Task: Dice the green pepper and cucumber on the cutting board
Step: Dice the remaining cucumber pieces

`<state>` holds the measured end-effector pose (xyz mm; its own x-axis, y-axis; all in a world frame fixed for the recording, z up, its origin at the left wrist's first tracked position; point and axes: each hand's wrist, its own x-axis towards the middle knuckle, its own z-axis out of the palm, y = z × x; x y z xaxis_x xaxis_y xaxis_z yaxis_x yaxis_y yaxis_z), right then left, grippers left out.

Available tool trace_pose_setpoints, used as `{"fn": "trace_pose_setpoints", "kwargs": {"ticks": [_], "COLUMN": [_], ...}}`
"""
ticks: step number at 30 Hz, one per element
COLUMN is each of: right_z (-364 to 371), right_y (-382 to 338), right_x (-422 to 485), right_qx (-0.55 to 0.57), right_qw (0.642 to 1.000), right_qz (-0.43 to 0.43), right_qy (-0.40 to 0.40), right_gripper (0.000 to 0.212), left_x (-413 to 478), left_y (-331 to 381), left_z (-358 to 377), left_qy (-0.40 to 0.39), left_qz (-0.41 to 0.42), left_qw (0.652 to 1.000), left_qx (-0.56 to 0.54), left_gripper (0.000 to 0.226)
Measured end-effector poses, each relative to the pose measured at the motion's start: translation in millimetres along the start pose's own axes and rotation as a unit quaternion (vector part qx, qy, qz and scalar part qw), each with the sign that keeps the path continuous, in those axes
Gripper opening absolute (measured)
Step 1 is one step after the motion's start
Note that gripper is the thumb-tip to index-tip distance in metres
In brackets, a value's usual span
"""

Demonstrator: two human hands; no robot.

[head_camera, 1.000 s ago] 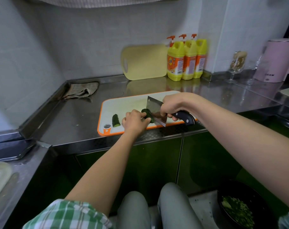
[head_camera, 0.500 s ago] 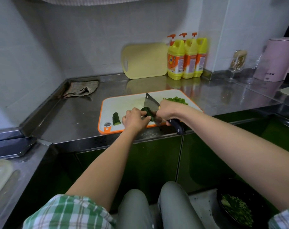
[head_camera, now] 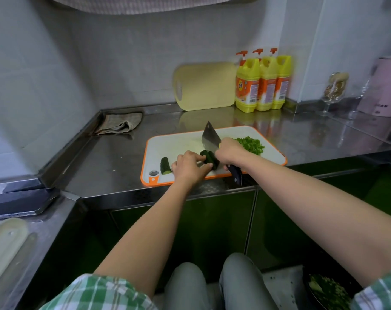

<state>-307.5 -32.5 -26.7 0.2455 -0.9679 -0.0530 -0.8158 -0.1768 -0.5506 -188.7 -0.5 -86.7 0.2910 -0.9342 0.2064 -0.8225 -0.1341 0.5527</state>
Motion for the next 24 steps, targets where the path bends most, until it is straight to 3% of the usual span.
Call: {"fn": "trace_pose_setpoints", "kwargs": {"ticks": [8,15,24], "right_z": [-29.8,-40.2,-50.1], "right_y": [-2.7,-17.6,-25.9], "right_x": [2.5,-14.1,-19.8], "right_qx": [0.003,-0.118,-0.185], "right_qw": [1.000,0.988,0.972], "right_qz": [-0.014,-0.010,-0.016], "right_qy": [-0.024,-0.102,-0.142], "right_gripper": [0.018,0.013,0.018], "left_x": [3.0,3.8,7.7], "left_y": [-4.8,-6.7,-9.5], "left_z": [2.2,3.9,8.1], "left_qy": [0.001,0.000,0.006], "left_qz": [0.000,0.004,-0.001], "left_qw": [1.000,1.000,1.000], "left_qx": [-0.017,-0.007,-0.006], "left_gripper": [0.045,0.042,0.043]}}
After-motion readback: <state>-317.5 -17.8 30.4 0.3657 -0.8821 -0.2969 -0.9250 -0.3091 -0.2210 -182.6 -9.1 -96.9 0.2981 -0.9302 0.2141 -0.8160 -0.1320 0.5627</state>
